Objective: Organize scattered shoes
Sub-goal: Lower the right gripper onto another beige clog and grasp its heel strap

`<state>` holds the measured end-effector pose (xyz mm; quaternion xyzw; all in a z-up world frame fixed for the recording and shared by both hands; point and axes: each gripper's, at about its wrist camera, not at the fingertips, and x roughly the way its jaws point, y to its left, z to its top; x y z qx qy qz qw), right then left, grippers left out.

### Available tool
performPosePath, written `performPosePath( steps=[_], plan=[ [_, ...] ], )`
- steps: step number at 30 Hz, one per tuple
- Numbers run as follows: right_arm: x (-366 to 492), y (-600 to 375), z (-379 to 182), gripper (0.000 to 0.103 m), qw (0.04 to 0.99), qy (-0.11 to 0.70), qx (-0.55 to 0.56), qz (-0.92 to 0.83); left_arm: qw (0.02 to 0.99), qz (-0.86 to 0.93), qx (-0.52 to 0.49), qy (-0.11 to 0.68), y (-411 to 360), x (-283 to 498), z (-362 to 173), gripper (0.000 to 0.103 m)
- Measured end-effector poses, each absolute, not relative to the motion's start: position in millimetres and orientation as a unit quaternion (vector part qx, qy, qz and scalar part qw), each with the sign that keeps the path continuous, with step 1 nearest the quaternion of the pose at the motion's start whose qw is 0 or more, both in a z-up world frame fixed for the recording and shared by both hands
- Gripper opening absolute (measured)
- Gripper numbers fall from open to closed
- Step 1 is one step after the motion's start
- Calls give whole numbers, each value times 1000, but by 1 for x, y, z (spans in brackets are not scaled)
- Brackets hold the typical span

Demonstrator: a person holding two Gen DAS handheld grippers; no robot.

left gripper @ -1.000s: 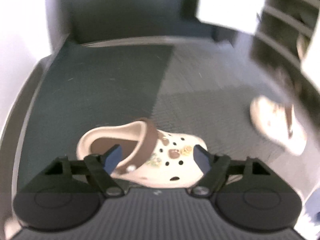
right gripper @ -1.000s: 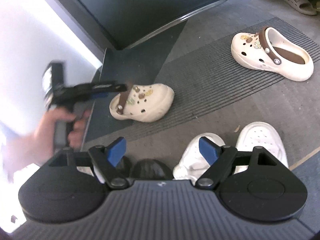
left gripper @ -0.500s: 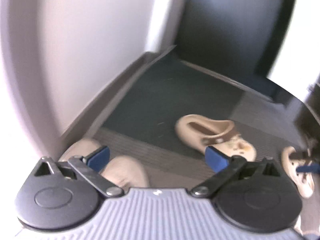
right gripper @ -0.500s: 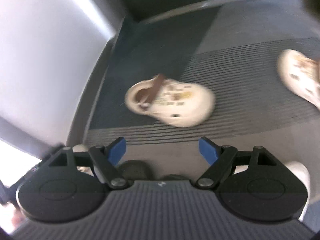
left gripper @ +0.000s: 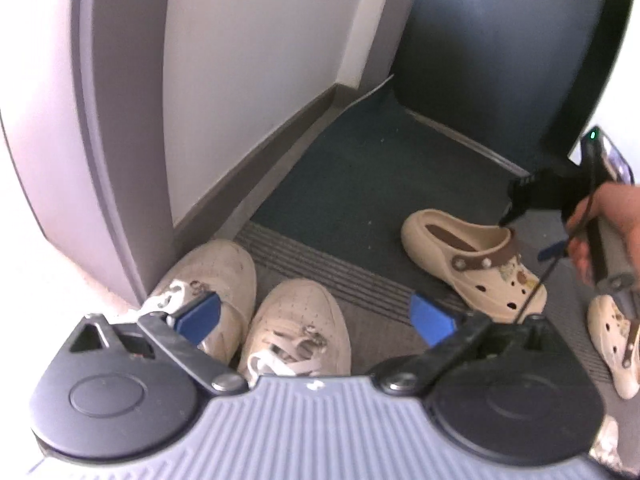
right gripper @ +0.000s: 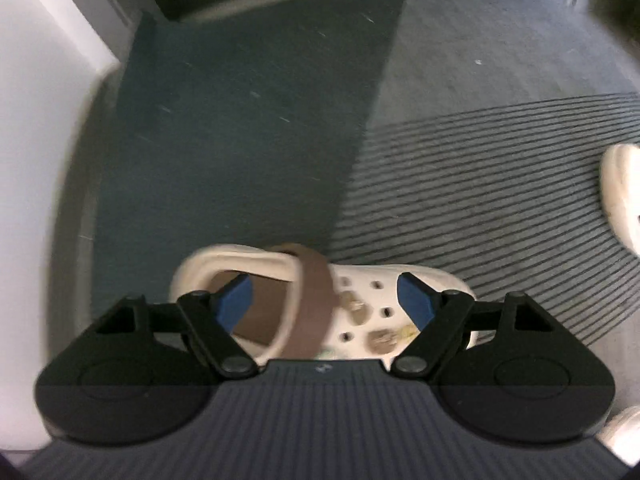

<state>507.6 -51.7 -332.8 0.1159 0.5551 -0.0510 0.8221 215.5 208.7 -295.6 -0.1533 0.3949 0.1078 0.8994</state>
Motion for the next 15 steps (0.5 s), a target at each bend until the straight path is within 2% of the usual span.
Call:
performPosePath(
  steps=[7, 10, 11, 12, 13, 15],
  plan=[
    [515, -41, -358, 83, 821, 565, 65, -51, 892, 108, -155, 412, 213, 221, -308, 100],
    [521, -29, -351, 64, 821, 570, 27, -24, 890, 104, -162, 414, 213, 222, -310, 100],
    [523, -25, -349, 54, 821, 570, 16, -16, 889, 102, -164, 414, 213, 222, -310, 100],
    [524, -22, -346, 47, 822, 570, 6, -8, 889, 100, -167, 415, 213, 222, -310, 100],
    [525, -14, -342, 44, 822, 569, -27, 9, 888, 98, -170, 415, 213, 222, -311, 100],
    [526, -7, -337, 29, 820, 568, -68, 29, 888, 97, -173, 414, 214, 222, -312, 100]
  ],
)
